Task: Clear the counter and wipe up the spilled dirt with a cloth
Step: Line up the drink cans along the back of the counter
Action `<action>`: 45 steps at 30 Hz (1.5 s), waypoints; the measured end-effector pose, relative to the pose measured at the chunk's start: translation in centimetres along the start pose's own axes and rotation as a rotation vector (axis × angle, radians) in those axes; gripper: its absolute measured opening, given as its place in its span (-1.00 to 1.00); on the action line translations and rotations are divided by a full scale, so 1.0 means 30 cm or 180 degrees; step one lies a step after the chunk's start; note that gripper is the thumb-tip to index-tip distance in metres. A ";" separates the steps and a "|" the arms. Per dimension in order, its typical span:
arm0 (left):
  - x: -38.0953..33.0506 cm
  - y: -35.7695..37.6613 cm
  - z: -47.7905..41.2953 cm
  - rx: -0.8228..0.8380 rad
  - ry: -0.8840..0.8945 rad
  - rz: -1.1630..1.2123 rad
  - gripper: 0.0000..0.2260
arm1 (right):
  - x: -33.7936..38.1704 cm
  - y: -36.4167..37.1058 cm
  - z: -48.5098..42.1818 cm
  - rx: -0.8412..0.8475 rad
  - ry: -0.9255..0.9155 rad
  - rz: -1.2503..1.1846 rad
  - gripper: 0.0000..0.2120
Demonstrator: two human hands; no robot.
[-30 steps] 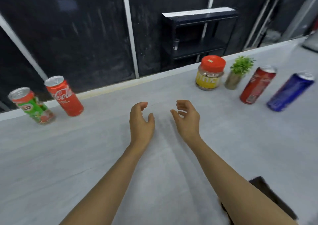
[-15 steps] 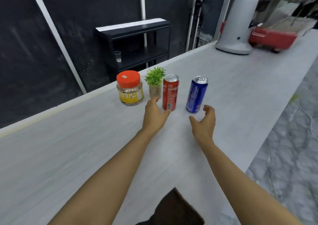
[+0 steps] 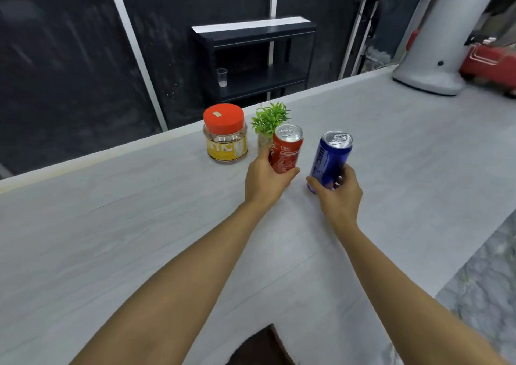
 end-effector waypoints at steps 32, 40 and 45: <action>0.644 -1.567 0.392 -0.1803 -0.1367 -0.0343 -0.38 | 0.547 1.636 0.425 0.2160 -0.0454 -0.0099 -0.39; 0.697 -1.556 0.374 -0.1816 -0.1348 -0.0041 -0.27 | 0.544 1.679 0.398 0.2203 -0.0451 -0.0268 -0.36; 0.693 -1.435 0.479 -0.2451 -0.1398 0.0312 -0.45 | 0.506 1.612 0.408 0.2339 -0.0181 -0.0334 -0.26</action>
Point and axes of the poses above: each hand's wrist, its own z-axis away from the middle knuckle, its own y-axis out of the palm, x = y × z, the point moved 9 cm from there along -z, towards the middle knuckle, and after that the axes turned 11 degrees about x, right-handed, at the moved point
